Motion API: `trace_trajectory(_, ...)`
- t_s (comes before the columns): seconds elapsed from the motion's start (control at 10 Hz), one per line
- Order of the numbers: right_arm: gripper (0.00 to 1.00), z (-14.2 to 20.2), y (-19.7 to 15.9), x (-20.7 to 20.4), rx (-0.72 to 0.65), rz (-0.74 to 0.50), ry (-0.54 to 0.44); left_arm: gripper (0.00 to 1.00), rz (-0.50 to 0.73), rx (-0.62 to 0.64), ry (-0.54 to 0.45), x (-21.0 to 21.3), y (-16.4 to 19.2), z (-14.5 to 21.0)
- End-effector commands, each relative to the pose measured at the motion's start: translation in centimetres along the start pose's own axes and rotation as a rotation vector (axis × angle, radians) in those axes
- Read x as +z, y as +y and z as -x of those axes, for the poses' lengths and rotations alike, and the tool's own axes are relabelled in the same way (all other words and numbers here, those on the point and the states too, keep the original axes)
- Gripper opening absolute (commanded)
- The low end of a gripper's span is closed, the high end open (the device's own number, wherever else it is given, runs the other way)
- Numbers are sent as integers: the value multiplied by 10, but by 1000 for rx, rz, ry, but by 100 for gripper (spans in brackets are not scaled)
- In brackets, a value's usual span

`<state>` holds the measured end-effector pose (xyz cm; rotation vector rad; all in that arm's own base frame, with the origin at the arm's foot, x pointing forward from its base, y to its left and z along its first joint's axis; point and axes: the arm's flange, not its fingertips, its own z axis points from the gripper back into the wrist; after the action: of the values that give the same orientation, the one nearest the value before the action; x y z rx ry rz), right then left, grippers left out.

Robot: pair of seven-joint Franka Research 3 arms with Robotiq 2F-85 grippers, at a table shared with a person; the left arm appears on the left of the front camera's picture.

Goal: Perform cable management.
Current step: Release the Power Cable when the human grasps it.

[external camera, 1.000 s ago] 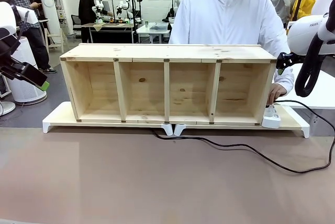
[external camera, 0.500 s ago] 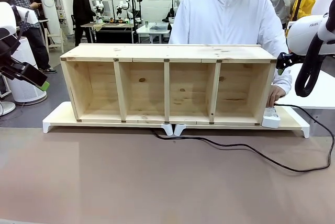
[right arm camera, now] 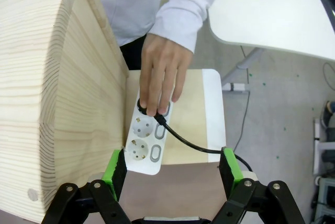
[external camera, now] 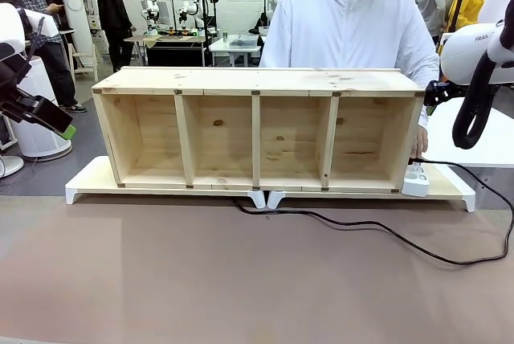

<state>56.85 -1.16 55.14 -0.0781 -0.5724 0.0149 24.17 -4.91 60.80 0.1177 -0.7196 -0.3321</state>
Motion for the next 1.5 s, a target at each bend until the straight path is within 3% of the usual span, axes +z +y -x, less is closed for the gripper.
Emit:
trace_trajectory(0.0, 91, 0, 0, 0, 1, 0, 2, 100, -9, 0, -6, -1, 0, -2)
trace_trajectory(1.4, 91, 0, 0, 0, 1, 0, 2, 100, -9, 0, -6, -1, 0, -2)
